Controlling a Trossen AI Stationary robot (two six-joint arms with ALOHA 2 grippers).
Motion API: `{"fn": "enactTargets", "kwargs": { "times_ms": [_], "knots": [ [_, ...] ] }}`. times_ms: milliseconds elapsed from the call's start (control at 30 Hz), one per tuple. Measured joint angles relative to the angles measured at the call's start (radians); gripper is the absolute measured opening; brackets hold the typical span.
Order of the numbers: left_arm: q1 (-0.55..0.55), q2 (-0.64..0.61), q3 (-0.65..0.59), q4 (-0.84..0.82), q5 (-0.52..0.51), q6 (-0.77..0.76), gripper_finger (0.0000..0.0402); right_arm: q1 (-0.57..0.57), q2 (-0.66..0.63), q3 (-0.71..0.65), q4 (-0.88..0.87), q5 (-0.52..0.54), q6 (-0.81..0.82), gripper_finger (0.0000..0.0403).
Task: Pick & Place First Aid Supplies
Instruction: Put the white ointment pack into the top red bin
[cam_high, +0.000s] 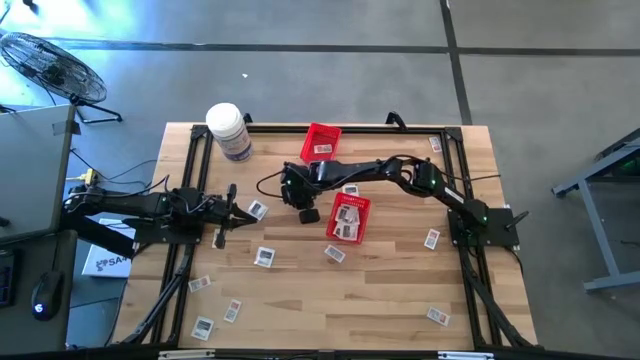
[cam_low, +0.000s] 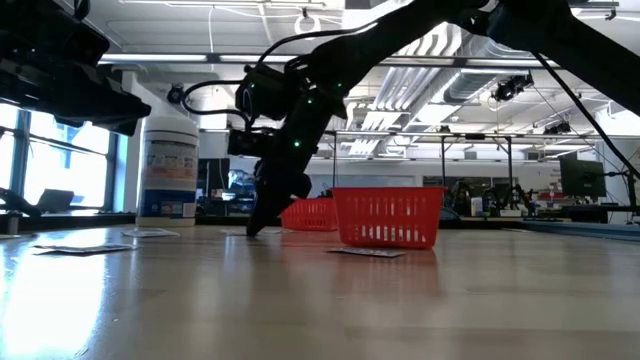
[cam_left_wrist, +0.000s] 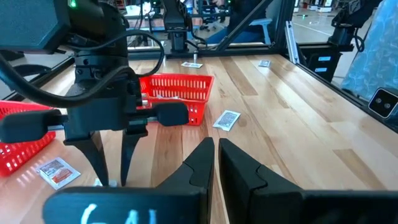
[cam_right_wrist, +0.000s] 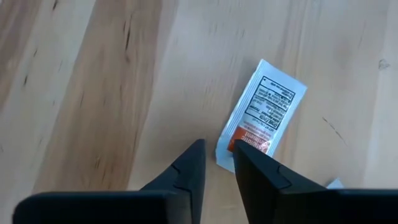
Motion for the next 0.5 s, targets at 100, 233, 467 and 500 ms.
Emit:
{"fn": "enactTargets", "kwargs": {
  "times_ms": [100, 233, 467, 500],
  "knots": [
    [0.0, 0.0, 0.0, 0.0, 0.0, 0.0, 0.0021, -0.009, 0.0, 0.0, -0.007, -0.004, 0.018, 0.0073],
    [0.0, 0.0, 0.0, 0.0, 0.0, 0.0, 0.0021, -0.017, 0.0, 0.0, -0.014, -0.011, 0.027, 0.0065],
    [0.0, 0.0, 0.0, 0.0, 0.0, 0.0, 0.0021, -0.014, 0.001, -0.002, -0.027, 0.017, -0.008, 0.0036],
    [0.0, 0.0, 0.0, 0.0, 0.0, 0.0, 0.0021, -0.014, 0.001, -0.002, -0.028, 0.018, -0.009, 0.0029]
  ]
}}
